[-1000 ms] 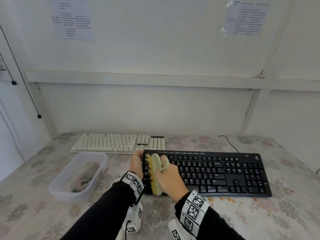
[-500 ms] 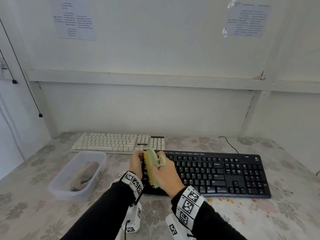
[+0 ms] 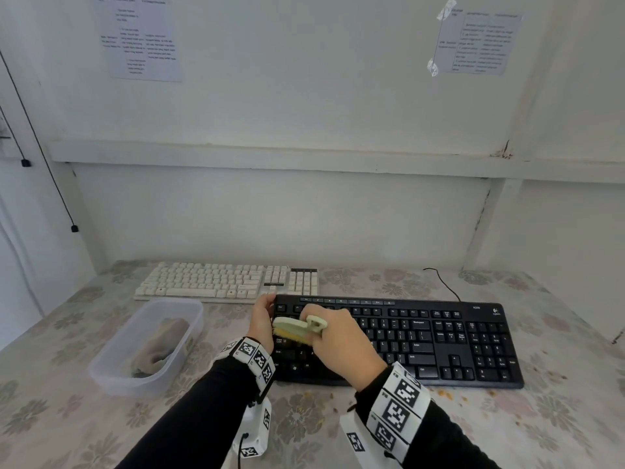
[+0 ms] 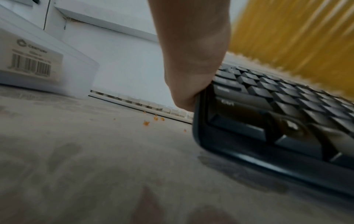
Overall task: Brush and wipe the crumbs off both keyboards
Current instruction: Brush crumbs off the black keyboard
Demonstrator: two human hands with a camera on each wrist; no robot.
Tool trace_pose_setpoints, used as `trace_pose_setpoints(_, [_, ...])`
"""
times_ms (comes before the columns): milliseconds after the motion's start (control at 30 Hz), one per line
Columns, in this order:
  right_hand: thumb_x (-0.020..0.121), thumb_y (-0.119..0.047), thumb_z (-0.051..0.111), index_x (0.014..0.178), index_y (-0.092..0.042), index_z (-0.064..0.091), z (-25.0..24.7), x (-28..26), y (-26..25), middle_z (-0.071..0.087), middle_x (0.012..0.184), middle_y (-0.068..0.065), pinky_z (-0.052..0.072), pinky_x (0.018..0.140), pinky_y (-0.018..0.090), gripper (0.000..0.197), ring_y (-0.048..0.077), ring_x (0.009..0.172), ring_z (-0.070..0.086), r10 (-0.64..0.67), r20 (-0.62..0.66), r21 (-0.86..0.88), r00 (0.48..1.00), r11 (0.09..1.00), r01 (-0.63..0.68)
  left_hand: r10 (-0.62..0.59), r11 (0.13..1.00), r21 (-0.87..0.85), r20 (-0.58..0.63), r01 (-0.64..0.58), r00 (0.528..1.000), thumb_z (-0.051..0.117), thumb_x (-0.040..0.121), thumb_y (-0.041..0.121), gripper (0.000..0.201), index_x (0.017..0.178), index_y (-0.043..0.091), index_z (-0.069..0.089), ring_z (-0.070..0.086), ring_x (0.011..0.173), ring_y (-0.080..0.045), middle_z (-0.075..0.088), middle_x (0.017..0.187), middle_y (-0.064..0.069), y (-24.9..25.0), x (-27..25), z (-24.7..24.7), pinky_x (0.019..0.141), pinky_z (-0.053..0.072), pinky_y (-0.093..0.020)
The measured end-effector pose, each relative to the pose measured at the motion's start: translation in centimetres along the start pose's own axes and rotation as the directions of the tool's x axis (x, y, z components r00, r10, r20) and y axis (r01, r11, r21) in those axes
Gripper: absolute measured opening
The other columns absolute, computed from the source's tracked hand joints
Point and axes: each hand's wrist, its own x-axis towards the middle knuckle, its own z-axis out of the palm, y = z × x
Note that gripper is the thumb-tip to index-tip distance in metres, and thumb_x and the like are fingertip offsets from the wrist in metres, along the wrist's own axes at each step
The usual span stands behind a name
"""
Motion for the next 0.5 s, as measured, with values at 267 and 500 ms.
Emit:
trace_pose_setpoints(267, [0.083,-0.001,0.052,0.072,-0.029,0.048,-0.7,-0.7,3.9,0.053,0.079,-0.004,0.043,0.063,0.023,0.031,0.018,0.077,0.049,0.121,0.069,0.018,0.99,0.992,-0.122,-0.055,0.998,-0.008,0.032,0.055,0.998,0.048,0.085,0.039,0.033,0.081,0.011,0.066,0.061,0.069,-0.029,0.064,0.078,-0.01,-0.1,-0.3,0.1,0.07,0.049,-0.036])
trace_pose_setpoints(500, [0.085,-0.005,0.045,0.062,-0.033,0.038,-5.3,-3.3,8.0,0.055,0.086,0.0,0.046,0.071,0.031,0.037,0.021,0.078,0.051,0.416,-0.035,-0.154,0.909,0.896,-0.417,-0.042,0.999,-0.013,0.033,0.042,0.999,0.045,0.088,0.036,0.031,0.077,0.012,0.062,0.058,0.069,-0.025,0.061,0.074,-0.006,0.2,-0.7,0.2,0.069,0.046,-0.035])
